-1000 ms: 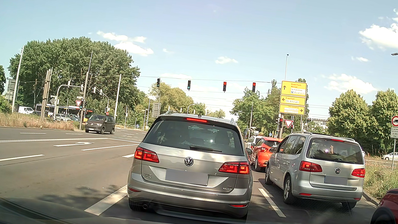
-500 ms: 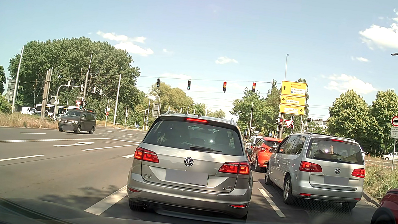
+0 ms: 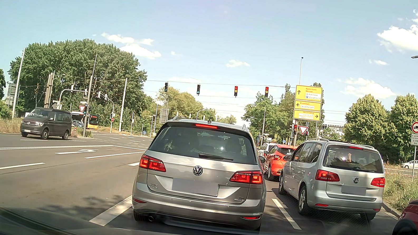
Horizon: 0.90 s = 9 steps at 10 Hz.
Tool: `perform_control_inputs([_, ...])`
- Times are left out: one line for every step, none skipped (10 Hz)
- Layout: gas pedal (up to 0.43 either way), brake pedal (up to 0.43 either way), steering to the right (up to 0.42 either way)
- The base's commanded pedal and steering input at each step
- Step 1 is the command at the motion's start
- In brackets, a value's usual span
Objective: Follow the waypoints while adhering to traffic rules and regulations
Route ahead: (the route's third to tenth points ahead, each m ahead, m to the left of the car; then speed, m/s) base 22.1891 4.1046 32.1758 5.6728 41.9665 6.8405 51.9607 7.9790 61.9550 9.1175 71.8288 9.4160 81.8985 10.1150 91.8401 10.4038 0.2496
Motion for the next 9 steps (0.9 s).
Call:
perform_control_inputs([0.0, 0.091, 0.003])
perform_control_inputs([0.0, 0.116, 0.003])
perform_control_inputs([0.0, 0.134, 0.003])
perform_control_inputs([0.0, 0.152, 0.003])
perform_control_inputs([0.0, 0.207, 0.003])
perform_control_inputs([0.0, 0.238, 0.003])
perform_control_inputs([0.0, 0.238, 0.003])
perform_control_inputs([0.0, 0.238, 0.003])
perform_control_inputs([0.0, 0.238, 0.003])
